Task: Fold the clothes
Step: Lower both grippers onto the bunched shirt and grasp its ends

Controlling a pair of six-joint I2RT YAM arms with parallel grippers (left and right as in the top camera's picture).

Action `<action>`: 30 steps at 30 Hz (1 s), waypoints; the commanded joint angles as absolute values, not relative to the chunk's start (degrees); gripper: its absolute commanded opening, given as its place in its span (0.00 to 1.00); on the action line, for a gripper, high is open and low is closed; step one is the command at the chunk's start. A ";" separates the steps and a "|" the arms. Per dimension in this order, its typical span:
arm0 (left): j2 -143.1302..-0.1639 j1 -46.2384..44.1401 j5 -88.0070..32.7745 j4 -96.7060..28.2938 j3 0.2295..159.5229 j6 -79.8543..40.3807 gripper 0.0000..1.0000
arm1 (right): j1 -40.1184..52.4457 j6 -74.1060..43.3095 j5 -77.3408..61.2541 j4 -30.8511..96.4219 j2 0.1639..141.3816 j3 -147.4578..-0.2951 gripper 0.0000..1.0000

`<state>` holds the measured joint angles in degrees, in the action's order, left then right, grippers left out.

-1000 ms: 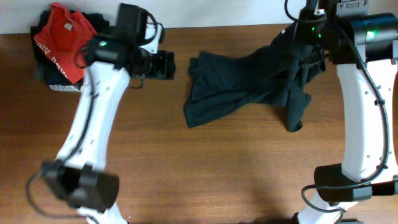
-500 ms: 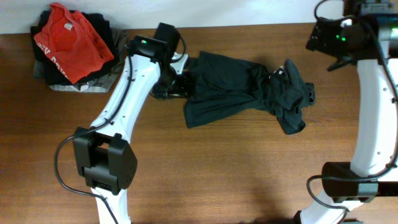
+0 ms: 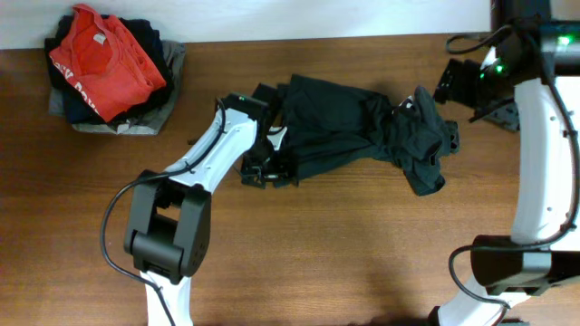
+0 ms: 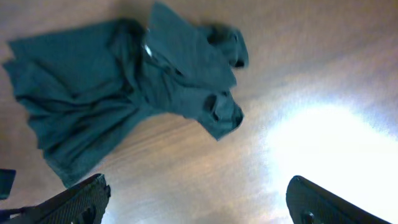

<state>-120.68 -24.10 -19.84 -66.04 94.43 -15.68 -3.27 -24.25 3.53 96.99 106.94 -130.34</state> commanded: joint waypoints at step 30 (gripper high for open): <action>-126.61 -24.01 -10.63 -55.05 91.92 -29.30 0.77 | -7.20 -35.03 7.35 92.18 106.67 -108.92 0.96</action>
